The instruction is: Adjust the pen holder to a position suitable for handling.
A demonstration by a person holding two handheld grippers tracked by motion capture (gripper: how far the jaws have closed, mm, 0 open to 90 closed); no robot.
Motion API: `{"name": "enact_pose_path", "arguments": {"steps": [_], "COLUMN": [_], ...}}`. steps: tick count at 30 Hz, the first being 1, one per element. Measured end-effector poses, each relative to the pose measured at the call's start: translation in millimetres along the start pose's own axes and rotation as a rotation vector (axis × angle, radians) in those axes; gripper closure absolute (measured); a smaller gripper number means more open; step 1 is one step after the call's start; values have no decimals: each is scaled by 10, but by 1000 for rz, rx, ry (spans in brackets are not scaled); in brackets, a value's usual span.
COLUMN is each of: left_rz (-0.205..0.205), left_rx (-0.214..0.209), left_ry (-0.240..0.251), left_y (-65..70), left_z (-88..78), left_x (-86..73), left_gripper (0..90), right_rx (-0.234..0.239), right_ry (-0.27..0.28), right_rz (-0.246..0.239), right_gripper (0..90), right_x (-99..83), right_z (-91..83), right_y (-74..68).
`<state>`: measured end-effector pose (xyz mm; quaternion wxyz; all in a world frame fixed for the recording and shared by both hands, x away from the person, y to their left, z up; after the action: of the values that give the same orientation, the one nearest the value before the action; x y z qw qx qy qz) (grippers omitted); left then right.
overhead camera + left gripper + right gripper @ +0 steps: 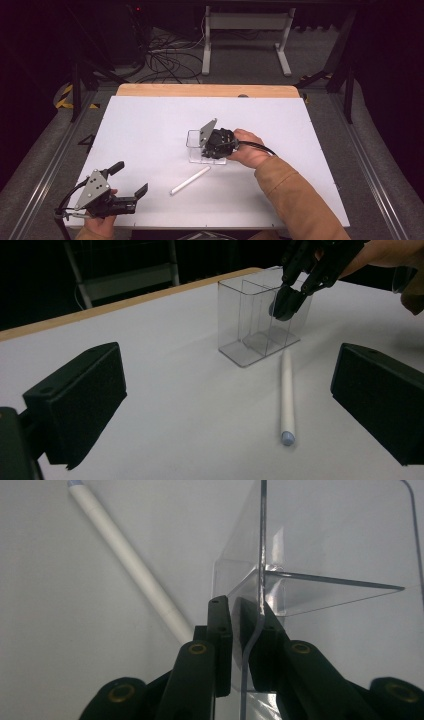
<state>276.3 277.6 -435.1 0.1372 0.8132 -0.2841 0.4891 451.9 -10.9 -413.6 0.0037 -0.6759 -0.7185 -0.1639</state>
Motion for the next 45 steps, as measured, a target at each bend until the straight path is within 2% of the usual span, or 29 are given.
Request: {"name": "enact_pose_path", "arguments": {"steps": [16, 22, 29, 35, 36, 37, 41, 43, 44, 45], "left_rz": [-3, -1, 0, 2, -1, 1, -1, 4, 1, 5], "left_rx": [0, -2, -1, -2, -2, -3, -5, -3, -5, -5], "left_ry": [0, -3, -3, -2, -3, -5, -7, -9, -7, -5], "left_y": [3, 7, 8, 6, 6, 6, 9, 5, 7, 6], "left_z": [2, 9, 15, 14, 15, 16, 24, 26, 30, 34], "left_x": [0, 1, 2, 3, 2, 2, 5, 5, 6, 9], "left_gripper": [19, 19, 19, 19, 19, 19, 18, 17, 16, 15], "right_rx": [15, 11, 4, -1, -9, -9, 12, 12, 21, 26], "right_ry": [7, 7, 10, 10, 9, 9, 66, 84, 130, 150], "right_rz": [-19, -8, 29, 21, 24, 24, 82, 92, 118, 123], "right_gripper": [825, 822, 824, 811, 720, 720, 538, 508, 437, 415], "right_x": [-18, 1, 26, 24, 25, 25, 11, 8, 2, -8], "right_z": [-11, -6, 5, 4, -3, -3, -103, -141, -226, -275], "right_y": [-18, -23, -26, -25, -34, -34, -14, -12, -15, -10]}}
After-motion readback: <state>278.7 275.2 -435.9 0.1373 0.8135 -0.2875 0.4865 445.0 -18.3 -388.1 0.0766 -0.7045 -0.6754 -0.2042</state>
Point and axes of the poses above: each handheld gripper's, and its own axes: z roughly forward along the jaws, x roughly out of its top, y roughly to its right, the point moved 2 cm from there along z, roughly forward along the jaws, and after that the axes turned 14 degrees about -y, right-handed, at the moved point
